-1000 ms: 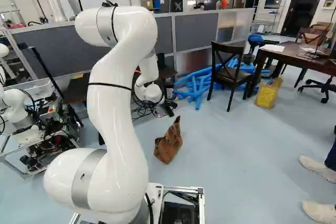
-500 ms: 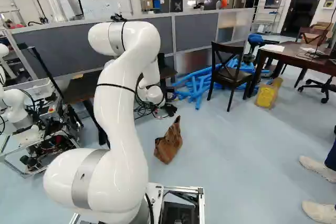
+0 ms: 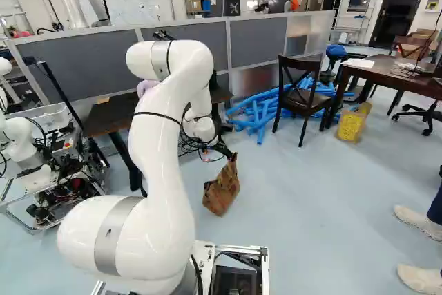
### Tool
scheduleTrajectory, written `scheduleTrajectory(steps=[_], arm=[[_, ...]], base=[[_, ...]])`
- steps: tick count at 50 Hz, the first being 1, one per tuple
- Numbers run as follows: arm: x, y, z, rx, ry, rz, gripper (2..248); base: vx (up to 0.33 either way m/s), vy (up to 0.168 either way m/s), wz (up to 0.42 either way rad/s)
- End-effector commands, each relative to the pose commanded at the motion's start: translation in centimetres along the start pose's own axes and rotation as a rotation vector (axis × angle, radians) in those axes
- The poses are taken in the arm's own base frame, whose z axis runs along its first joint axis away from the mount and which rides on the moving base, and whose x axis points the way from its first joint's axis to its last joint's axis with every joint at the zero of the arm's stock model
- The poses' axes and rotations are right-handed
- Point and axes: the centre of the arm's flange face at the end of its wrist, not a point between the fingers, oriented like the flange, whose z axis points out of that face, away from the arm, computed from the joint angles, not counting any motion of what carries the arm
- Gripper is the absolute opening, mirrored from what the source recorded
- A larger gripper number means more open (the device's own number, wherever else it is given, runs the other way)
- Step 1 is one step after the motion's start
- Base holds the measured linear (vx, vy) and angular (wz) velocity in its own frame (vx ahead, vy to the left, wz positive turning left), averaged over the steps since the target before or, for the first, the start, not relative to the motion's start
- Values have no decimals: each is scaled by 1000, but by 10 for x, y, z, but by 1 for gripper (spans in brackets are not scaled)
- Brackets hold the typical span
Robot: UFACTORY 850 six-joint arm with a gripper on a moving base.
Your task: Pick up the bag on the ground and place it on the table
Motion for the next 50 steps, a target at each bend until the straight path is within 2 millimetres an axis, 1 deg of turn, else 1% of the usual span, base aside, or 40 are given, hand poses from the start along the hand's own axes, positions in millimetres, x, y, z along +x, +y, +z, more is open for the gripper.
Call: scheduleTrajectory(steps=[9,30,37,50], arm=[[-6,1,13,-16,-51,81,247],[-19,6,43,-49,-155,138,247],[-18,10,55,-55,-171,151,247],[-10,19,78,-58,-166,171,247]], base=[[0,0,0],[0,0,0],[0,0,0],[0,0,0]])
